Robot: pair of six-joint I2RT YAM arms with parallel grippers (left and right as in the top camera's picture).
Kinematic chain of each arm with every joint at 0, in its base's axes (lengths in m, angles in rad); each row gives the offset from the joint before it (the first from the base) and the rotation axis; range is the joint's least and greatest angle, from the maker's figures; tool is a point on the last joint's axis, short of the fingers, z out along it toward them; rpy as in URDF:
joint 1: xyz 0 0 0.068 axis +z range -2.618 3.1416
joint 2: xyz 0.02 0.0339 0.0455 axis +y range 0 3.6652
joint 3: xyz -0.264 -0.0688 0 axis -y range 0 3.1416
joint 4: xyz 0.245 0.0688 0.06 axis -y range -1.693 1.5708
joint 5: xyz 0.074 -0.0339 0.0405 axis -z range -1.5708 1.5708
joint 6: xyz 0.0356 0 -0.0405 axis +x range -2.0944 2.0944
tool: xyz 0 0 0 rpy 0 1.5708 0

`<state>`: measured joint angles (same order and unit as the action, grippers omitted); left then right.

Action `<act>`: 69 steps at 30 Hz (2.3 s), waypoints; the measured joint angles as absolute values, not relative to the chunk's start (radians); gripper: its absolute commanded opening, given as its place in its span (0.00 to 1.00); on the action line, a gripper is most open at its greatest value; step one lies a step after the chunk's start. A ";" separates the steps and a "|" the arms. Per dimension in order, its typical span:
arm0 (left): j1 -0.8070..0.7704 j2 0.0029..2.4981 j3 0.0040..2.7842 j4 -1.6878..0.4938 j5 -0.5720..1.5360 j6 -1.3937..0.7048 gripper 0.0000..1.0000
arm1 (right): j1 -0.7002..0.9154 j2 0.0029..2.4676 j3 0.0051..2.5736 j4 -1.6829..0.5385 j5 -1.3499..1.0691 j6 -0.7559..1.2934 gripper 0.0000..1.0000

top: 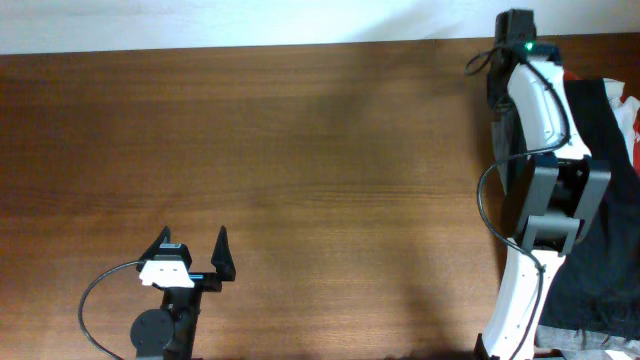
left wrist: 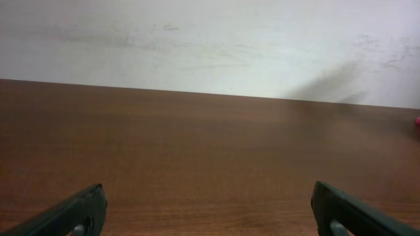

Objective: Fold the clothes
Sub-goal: 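Reach the right gripper to the black pants on the stack and grasp, then drag the black pants with the right gripper to the table center, then grasp the black pants' edges with both grippers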

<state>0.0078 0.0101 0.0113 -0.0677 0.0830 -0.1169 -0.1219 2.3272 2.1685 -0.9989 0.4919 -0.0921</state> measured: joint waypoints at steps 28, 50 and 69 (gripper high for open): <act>0.008 0.010 0.011 -0.068 0.083 -0.117 0.99 | 0.622 2.323 2.713 -1.454 0.253 0.073 0.99; 0.008 0.496 0.575 -0.080 0.180 -0.100 0.99 | 0.218 1.922 2.729 -1.690 0.038 0.202 0.99; 0.138 1.872 2.003 -1.600 0.187 0.093 0.99 | 0.218 1.794 2.334 -1.683 -0.042 0.214 0.99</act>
<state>0.1375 1.8721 2.0033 -1.6001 0.1871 0.0933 0.2176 1.7939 2.3344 -1.6833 -0.0418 0.2138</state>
